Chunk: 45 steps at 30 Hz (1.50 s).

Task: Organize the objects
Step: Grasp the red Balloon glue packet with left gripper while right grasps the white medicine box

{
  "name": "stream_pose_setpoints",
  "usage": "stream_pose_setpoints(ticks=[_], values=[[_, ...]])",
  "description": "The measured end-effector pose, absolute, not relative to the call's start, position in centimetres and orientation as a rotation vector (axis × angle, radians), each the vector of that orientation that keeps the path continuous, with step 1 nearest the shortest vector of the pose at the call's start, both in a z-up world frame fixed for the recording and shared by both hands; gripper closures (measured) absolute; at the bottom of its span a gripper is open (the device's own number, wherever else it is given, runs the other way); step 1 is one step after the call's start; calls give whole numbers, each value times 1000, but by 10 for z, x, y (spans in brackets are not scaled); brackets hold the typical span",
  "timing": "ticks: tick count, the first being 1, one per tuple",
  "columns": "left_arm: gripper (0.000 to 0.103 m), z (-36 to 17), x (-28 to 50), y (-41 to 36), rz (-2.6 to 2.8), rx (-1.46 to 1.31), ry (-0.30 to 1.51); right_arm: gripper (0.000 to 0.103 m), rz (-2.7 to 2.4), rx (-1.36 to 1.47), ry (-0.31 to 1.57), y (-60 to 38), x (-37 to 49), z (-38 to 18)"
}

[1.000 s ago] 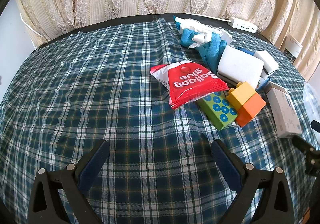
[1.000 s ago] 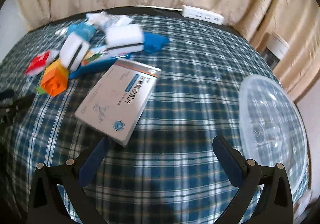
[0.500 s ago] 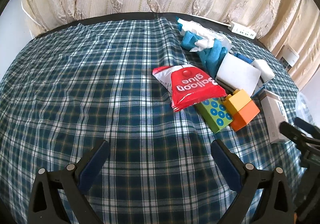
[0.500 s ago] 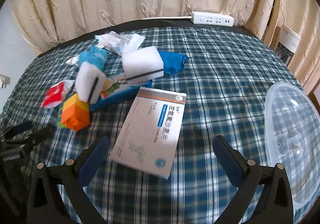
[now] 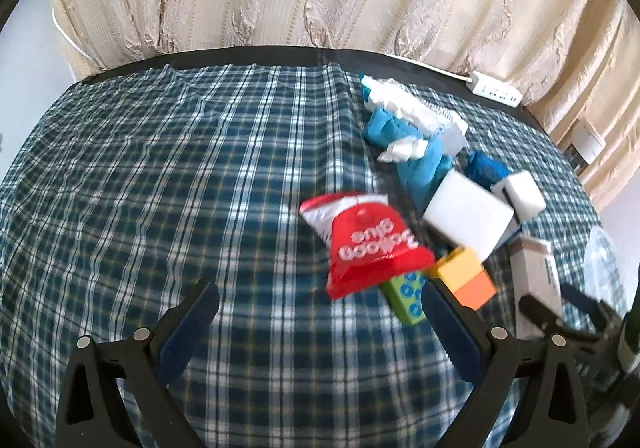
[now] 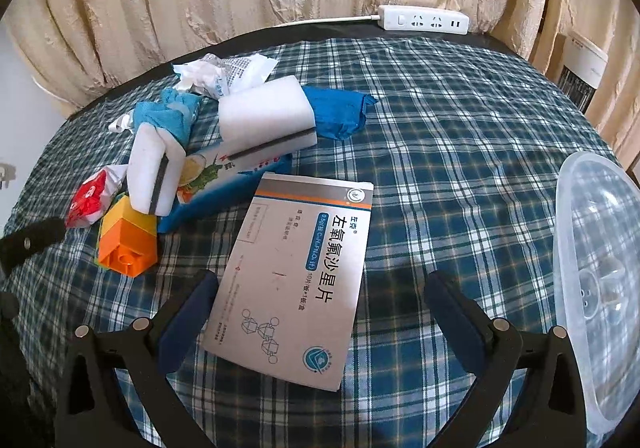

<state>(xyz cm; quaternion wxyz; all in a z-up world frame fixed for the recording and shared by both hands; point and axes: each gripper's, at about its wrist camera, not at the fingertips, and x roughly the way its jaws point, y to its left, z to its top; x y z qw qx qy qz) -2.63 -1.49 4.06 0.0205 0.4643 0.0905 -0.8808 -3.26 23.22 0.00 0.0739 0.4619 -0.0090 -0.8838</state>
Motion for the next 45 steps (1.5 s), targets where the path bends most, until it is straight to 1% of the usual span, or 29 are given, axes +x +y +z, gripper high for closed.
stream_pose_setpoints(ticks=[3,7,15,18,20,21,23,24,25,32,38,41,43,45], values=[[0,44,-33,-12,-2729,1423,285,3,-2659,1379,-17,231,-32,1],[0,45,-45,-6,-2721,1416,288,4,-2656,1362,-10,230,-31,1],[1,30,-60,-1,-2683,1435,242,7,-2649,1335,34,224,-28,0],[9,25,-62,-3,-2677,1448,244,7,-2649,1332,35,224,-28,0],[19,23,-63,-5,-2678,1459,252,7,-2649,1331,35,223,-28,0],[21,21,-64,-5,-2678,1466,257,7,-2649,1332,35,223,-28,0],[31,19,-65,-6,-2681,1481,270,7,-2650,1332,35,223,-27,0],[33,19,-64,-7,-2691,1480,283,7,-2650,1332,35,223,-27,0],[38,20,-63,-7,-2699,1476,287,7,-2649,1331,35,223,-27,0],[40,27,-55,-6,-2723,1413,221,9,-2659,1333,51,222,-27,1],[40,37,-48,-4,-2751,1338,182,17,-2678,1329,66,223,-27,1],[40,40,-47,-4,-2761,1327,184,25,-2691,1328,81,223,-26,2],[40,42,-46,-5,-2767,1322,191,37,-2707,1323,98,223,-26,2],[40,43,-45,-5,-2772,1317,196,39,-2715,1319,96,224,-27,3]])
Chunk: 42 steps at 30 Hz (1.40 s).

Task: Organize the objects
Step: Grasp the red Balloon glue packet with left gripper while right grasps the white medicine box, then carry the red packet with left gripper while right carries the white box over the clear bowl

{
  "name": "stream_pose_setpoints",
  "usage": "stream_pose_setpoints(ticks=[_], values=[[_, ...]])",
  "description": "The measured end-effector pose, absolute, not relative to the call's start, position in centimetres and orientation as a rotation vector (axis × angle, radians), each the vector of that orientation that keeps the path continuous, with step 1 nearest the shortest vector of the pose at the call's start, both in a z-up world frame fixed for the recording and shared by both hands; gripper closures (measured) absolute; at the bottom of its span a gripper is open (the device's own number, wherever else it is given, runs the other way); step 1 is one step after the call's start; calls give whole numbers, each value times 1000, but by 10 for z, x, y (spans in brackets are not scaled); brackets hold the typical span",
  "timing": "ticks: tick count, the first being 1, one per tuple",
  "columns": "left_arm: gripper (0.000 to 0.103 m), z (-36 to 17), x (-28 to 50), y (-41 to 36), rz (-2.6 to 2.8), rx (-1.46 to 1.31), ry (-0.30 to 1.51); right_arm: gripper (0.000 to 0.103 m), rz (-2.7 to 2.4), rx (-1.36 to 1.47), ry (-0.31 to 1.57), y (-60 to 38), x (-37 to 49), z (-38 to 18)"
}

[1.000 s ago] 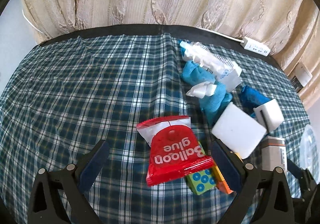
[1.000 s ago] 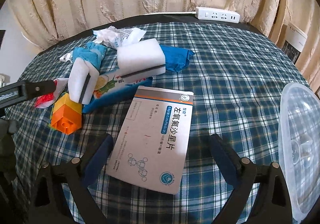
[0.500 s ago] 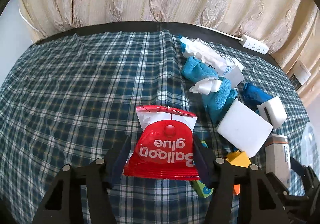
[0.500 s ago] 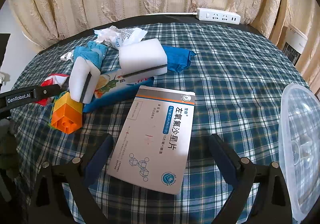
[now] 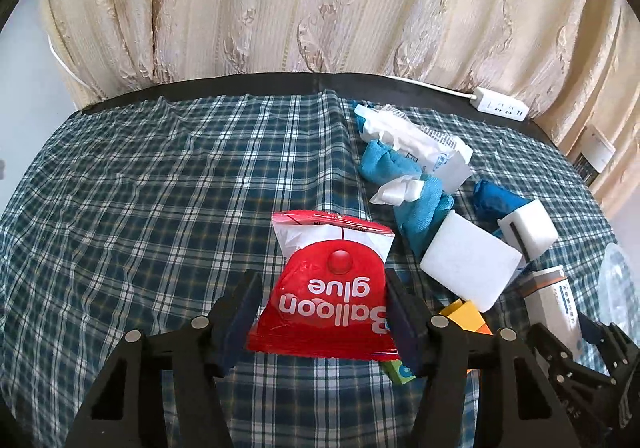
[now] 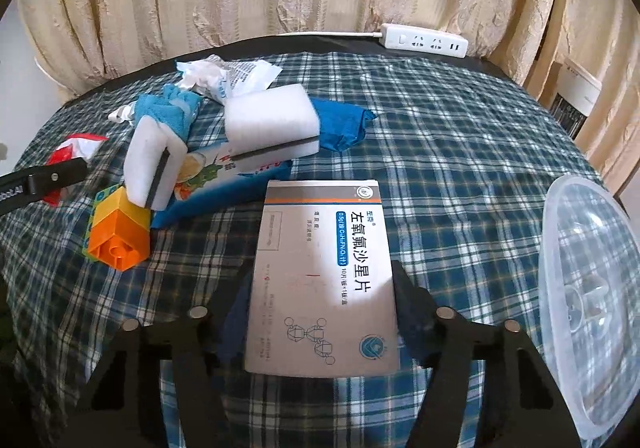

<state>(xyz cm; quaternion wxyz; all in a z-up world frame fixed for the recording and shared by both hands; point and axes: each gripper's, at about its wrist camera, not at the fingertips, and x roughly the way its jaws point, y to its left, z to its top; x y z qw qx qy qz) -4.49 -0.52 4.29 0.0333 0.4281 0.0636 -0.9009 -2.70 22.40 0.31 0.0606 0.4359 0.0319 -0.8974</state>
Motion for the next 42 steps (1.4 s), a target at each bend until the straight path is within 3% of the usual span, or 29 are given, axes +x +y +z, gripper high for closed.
stream_pose_setpoints(ticks=[20,42], values=[[40,54,-34,17,-2855,1279,124,39,-2785,1149,-115,255,-1,41],[40,70,-23,101,-2976,1333,-59,39,-3065,1093,-312,392,37,62]])
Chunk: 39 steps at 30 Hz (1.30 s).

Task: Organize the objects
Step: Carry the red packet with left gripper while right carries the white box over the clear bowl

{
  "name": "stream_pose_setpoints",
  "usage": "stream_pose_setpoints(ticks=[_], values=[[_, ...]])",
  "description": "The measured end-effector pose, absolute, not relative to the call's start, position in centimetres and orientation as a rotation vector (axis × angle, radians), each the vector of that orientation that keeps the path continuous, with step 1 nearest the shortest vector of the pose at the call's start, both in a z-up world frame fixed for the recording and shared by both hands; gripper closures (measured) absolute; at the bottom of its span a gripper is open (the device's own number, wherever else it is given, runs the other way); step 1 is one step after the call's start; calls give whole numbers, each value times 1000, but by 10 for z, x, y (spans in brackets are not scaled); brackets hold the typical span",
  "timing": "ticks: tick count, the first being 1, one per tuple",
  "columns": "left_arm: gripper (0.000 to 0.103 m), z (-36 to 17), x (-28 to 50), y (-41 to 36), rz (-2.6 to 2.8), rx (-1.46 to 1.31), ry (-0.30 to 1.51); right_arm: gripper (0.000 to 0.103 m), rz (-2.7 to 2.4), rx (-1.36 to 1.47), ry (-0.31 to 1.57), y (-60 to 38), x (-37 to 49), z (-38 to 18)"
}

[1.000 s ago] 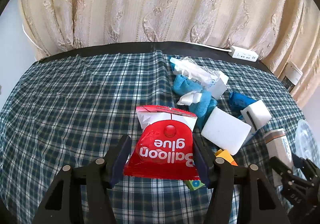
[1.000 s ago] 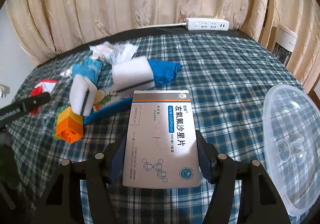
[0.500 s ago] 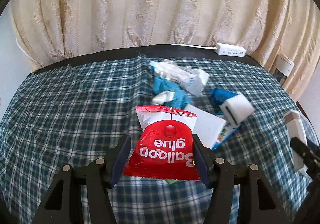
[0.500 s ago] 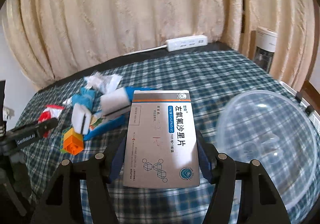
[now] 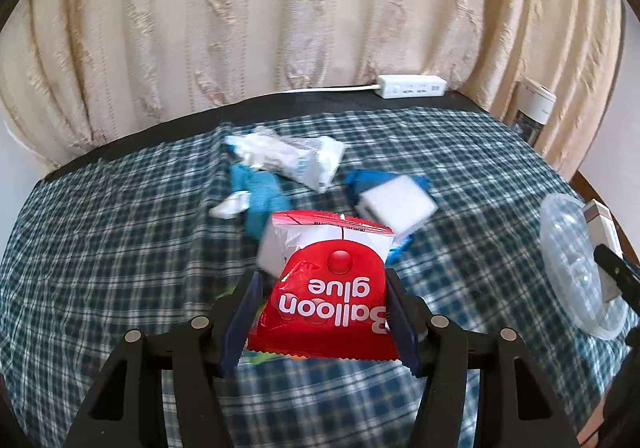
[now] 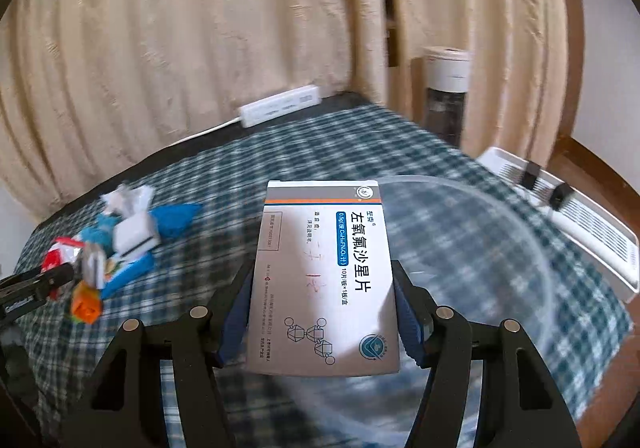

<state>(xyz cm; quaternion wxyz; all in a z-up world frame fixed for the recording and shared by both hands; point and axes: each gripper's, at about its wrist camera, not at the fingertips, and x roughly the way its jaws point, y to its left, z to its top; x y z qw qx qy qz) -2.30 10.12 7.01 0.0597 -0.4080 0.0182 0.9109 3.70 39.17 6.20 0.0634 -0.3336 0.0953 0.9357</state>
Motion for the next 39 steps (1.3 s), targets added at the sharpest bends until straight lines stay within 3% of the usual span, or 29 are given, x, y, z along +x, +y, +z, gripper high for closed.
stream_pose_setpoints(ticks=[22,39], values=[[40,65,-26,196,2606,-1229,193,39,2665,-1077,199,480,24,31],[40,63,-28,257,2436,-1182,257,37,2701,-970,365,495,46,41]])
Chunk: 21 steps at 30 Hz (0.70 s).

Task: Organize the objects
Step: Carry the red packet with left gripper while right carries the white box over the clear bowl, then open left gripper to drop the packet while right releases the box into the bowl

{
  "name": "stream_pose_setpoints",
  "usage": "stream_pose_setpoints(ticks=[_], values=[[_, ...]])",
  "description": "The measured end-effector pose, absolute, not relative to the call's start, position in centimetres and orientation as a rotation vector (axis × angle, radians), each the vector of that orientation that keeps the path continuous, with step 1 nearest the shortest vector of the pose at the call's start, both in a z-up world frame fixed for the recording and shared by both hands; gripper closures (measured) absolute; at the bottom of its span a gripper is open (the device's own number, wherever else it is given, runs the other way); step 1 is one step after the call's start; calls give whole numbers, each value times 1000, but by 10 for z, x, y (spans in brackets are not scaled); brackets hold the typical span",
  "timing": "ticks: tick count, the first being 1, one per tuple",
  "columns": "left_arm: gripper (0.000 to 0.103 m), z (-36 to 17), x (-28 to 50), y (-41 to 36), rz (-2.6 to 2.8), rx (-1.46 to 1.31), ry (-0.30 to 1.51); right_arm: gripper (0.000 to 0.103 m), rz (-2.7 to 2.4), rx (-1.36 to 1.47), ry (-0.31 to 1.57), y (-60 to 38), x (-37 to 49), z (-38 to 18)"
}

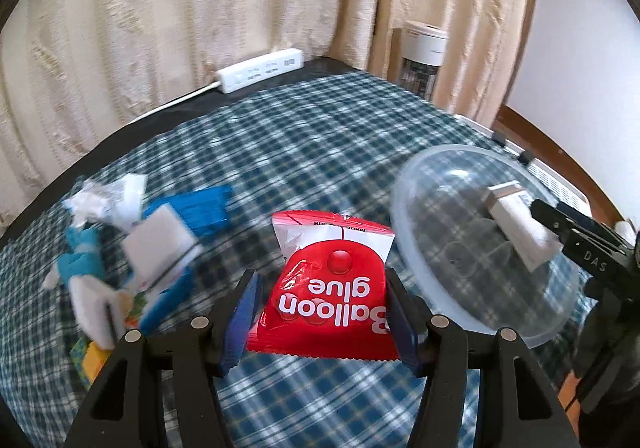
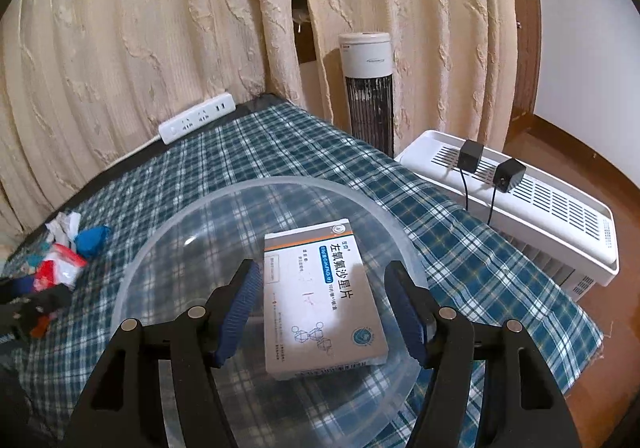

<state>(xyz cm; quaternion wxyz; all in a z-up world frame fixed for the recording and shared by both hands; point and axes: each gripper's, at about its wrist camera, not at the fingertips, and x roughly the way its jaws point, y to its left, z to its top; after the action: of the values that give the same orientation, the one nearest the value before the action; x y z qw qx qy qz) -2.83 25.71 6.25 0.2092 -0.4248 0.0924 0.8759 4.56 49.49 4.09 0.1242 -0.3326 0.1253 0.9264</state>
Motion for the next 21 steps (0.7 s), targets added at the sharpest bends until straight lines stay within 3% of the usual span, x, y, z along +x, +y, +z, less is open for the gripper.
stream_pose_setpoints(ticks=[16,18,20,21], values=[[39,56,-21,323,2250,-1090,329,37,2695,-946,442,497,52,39],[30,55,-23,328,2230,-1086,320,37,2692,-946,449,498,53,39],[11,56,-25,328,2236,-1077,297,37,2691,-947,450,498,53,38],[10,57,-25,326,2247,-1070,282,37,2692,-946,451,499,53,38]])
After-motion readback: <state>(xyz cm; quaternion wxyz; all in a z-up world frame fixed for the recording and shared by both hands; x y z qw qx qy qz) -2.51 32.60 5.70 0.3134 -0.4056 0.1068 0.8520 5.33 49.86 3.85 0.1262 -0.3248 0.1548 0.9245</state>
